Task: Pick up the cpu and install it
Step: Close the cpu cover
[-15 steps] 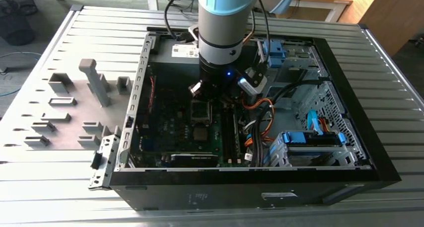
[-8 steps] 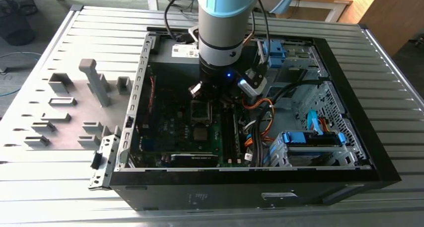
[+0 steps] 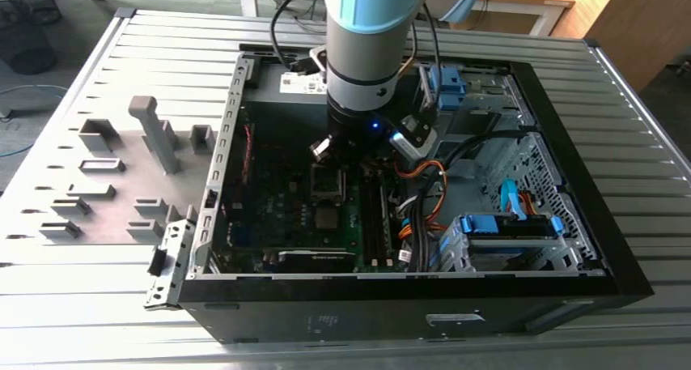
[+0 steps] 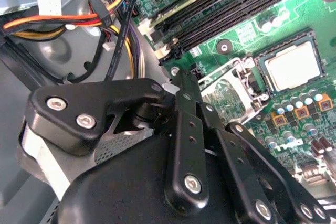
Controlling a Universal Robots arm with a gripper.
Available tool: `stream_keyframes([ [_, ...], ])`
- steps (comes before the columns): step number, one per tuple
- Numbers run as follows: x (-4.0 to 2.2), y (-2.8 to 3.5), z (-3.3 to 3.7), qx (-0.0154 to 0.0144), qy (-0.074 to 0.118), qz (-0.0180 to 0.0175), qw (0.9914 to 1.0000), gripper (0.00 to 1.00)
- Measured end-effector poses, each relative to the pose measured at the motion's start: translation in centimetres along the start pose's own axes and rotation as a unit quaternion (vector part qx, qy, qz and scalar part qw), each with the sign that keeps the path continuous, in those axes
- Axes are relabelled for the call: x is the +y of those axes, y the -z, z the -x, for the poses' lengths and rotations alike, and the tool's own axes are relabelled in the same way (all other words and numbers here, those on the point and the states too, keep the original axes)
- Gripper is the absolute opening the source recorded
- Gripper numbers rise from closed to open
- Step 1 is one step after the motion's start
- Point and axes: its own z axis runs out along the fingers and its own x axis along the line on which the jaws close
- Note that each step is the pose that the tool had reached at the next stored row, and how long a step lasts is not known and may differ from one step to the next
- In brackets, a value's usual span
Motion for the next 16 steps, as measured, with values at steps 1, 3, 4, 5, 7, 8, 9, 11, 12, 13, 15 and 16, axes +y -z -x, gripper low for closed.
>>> stream_keyframes([
  [1,-0.01,-0.15,-0.01,0.0001,0.000,0.0000,1.00000,0.11],
  [3,-0.04,-0.33,-0.03,0.0002,0.000,-0.0002,1.00000,0.11],
  [4,-0.04,-0.39,-0.04,0.0003,0.000,-0.0002,1.00000,0.11],
  [5,-0.05,-0.43,-0.05,0.0003,0.000,-0.0003,1.00000,0.11],
  [7,-0.05,-0.49,-0.05,0.0002,0.000,-0.0001,1.00000,0.11],
  [8,-0.05,-0.53,-0.05,0.0001,0.000,-0.0001,1.00000,0.11],
  [9,-0.05,-0.55,-0.05,0.0002,0.000,-0.0002,1.00000,0.11],
  [11,-0.05,-0.56,-0.05,0.0002,0.000,-0.0002,1.00000,0.11],
  [12,-0.05,-0.56,-0.05,0.0002,0.000,-0.0001,1.00000,0.11],
  [13,-0.05,-0.57,-0.06,0.0001,0.000,-0.0001,1.00000,0.11],
  [15,-0.03,-0.57,-0.08,-0.0002,0.000,-0.0002,1.00000,0.11],
  [16,-0.02,-0.58,-0.11,-0.0004,0.000,-0.0003,1.00000,0.11],
])
